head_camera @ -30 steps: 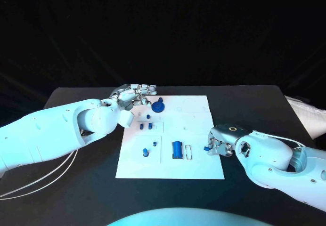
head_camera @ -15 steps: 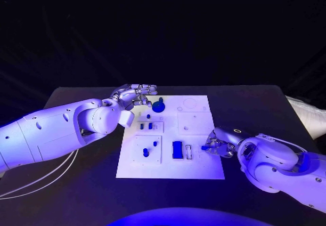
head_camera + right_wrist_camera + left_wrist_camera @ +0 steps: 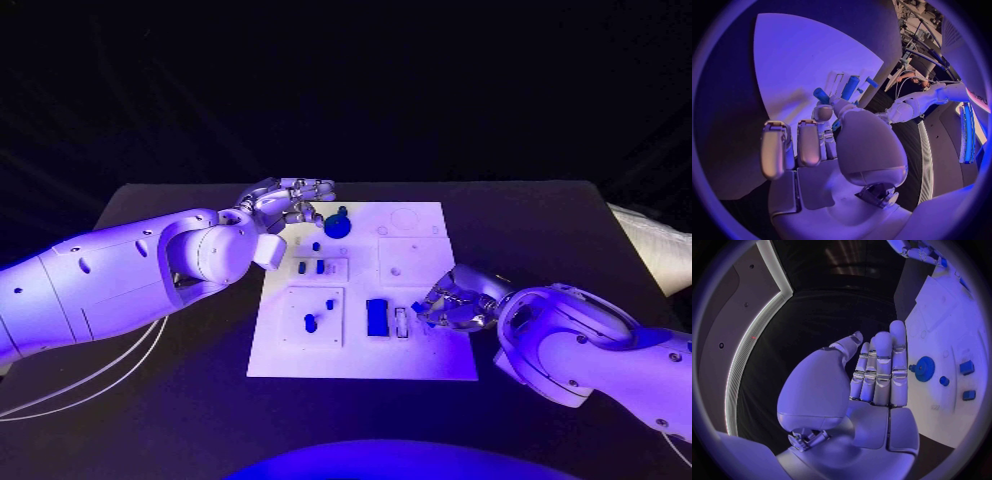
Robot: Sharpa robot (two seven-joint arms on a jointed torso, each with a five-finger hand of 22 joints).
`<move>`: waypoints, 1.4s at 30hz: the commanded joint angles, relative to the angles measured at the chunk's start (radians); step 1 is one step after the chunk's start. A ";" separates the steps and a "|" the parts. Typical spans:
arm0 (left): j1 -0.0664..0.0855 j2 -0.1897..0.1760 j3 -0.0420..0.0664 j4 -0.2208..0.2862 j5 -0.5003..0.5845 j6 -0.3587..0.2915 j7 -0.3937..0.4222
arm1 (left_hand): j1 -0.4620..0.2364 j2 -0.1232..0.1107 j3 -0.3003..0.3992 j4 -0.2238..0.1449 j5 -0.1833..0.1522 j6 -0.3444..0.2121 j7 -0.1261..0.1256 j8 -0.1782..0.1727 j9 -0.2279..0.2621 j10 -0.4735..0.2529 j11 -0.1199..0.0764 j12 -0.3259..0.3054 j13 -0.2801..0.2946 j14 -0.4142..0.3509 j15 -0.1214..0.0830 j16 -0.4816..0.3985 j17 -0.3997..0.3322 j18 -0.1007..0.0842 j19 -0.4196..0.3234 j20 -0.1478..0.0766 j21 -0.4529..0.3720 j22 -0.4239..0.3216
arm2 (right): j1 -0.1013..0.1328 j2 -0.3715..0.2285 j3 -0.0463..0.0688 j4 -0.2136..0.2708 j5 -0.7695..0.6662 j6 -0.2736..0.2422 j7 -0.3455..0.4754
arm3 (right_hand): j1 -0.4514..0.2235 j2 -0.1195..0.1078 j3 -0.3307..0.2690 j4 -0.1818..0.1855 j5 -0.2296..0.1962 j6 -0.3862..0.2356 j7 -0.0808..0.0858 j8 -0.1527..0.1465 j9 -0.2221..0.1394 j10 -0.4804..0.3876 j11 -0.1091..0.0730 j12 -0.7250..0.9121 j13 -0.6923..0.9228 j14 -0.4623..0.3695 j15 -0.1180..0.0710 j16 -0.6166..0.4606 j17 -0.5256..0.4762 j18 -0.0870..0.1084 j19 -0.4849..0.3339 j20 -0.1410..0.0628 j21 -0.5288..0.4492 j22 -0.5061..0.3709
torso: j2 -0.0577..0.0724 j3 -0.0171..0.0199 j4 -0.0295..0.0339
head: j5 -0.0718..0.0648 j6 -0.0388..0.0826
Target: Assemble the parts on the task board
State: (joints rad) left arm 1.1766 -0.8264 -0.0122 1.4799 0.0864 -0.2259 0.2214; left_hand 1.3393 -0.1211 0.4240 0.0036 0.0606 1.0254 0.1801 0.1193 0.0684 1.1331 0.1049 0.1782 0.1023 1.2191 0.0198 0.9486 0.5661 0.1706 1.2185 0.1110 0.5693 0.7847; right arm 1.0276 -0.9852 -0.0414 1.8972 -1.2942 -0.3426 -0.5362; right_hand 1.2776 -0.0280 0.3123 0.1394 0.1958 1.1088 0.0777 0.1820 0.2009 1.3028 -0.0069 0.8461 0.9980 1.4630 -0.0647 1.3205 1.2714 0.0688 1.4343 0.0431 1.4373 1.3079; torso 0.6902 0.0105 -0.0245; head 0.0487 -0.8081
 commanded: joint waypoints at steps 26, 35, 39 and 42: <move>0.000 0.002 0.001 0.004 -0.005 0.023 0.001 | -0.009 0.000 -0.007 0.000 0.000 -0.007 0.002 0.006 0.000 -0.007 0.002 0.004 0.001 -0.008 0.001 -0.005 -0.001 0.011 0.000 0.008 -0.003 -0.001 | -0.003 0.074 0.000 -0.037 0.000 0.073 -0.055 | -0.131 -0.019 -0.032 0.059 0.074 0.043 -0.009 0.008 0.022 0.054 -0.001 0.093 0.080 0.062 -0.008 0.034 0.034 -0.023 0.026 -0.004 0.024 0.084 | 0.000 0.0011 -0.0007 | 0.002 -0.007; 0.000 0.001 0.001 0.005 -0.005 0.025 0.000 | -0.009 0.000 -0.007 0.000 0.000 -0.007 0.002 0.006 0.000 -0.007 0.002 0.004 0.001 -0.008 0.001 -0.005 -0.001 0.011 0.000 0.008 -0.003 -0.001 | -0.004 0.082 0.000 -0.039 -0.017 0.095 -0.056 | -0.134 -0.020 -0.035 0.060 0.074 0.043 -0.009 0.008 0.023 0.056 -0.001 0.095 0.082 0.062 -0.008 0.034 0.034 -0.023 0.026 -0.004 0.024 0.084 | 0.000 0.0005 -0.0001 | 0.004 -0.010; 0.000 0.001 0.001 0.005 -0.005 0.026 -0.001 | -0.009 0.000 -0.007 0.000 0.000 -0.007 0.002 0.006 0.000 -0.007 0.002 0.004 0.001 -0.008 0.001 -0.005 -0.001 0.011 0.000 0.008 -0.003 -0.001 | -0.004 0.085 0.000 -0.039 -0.020 0.111 -0.056 | -0.141 -0.022 -0.043 0.064 0.072 0.045 -0.010 0.008 0.024 0.058 -0.001 0.098 0.086 0.062 -0.009 0.035 0.036 -0.023 0.026 -0.005 0.025 0.085 | 0.000 0.0007 -0.0006 | 0.005 -0.011; 0.000 0.001 0.001 0.005 -0.005 0.026 -0.001 | -0.009 0.000 -0.007 0.000 0.000 -0.007 0.002 0.006 0.000 -0.007 0.002 0.004 0.001 -0.008 0.001 -0.005 -0.001 0.011 0.000 0.008 -0.003 -0.001 | -0.004 0.087 0.000 -0.040 -0.026 0.117 -0.056 | -0.153 -0.022 -0.055 0.071 0.075 0.047 -0.010 0.008 0.024 0.058 -0.002 0.098 0.088 0.062 -0.009 0.035 0.036 -0.023 0.026 -0.005 0.025 0.086 | 0.000 0.0007 -0.0010 | 0.005 -0.010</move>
State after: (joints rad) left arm 1.1765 -0.8266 -0.0122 1.4819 0.0845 -0.2198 0.2176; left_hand 1.3394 -0.1211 0.4240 0.0036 0.0606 1.0254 0.1801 0.1194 0.0684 1.1332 0.1049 0.1782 0.1023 1.2191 0.0199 0.9486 0.5662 0.1706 1.2185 0.1110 0.5693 0.7849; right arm 1.0251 -0.9009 -0.0416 1.8561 -1.2969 -0.2598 -0.5881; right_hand 1.1344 -0.0500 0.2643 0.2115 0.2636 1.1496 0.0685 0.1902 0.2241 1.3537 -0.0060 0.9380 1.0854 1.4666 -0.0682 1.3505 1.3068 0.0531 1.4539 0.0378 1.4565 1.3075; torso 0.6899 0.0109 -0.0250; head 0.0531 -0.8184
